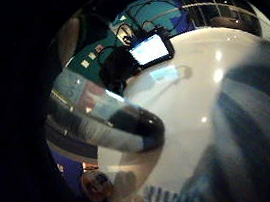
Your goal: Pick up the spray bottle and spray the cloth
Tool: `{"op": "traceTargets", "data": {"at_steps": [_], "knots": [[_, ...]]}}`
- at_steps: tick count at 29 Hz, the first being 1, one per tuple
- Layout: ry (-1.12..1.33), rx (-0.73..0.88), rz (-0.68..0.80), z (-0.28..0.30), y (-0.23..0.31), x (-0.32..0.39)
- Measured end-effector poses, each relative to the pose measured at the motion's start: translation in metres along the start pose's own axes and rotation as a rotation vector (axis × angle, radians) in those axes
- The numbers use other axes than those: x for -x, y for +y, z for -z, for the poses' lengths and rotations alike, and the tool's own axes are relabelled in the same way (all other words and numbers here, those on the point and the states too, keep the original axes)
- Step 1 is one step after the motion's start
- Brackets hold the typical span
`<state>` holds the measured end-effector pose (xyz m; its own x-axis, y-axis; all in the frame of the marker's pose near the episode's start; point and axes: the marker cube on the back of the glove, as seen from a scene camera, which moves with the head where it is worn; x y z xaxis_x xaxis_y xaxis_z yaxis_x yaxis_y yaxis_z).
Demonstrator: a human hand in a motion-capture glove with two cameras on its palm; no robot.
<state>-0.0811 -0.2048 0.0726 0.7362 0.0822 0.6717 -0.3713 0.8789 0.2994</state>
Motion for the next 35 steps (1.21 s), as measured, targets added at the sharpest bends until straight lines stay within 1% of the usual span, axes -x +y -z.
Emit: {"op": "traceTargets", "data": {"at_steps": [3, 6, 9, 17, 21, 24, 28, 35], "knots": [[0.103, -0.018, 0.032, 0.022, 0.01, 0.0], [0.213, 0.024, 0.098, 0.042, 0.025, 0.005], [0.296, 0.149, 0.169, 0.054, 0.042, 0.015], [0.564, 0.563, 0.31, 0.082, 0.09, 0.022], [0.593, 0.708, 0.35, 0.094, 0.117, 0.02], [0.58, 0.744, 0.386, 0.103, 0.129, 0.023], [0.599, 0.743, 0.438, 0.115, 0.135, 0.031], [0.649, 0.744, 0.449, 0.123, 0.135, 0.032]]}}
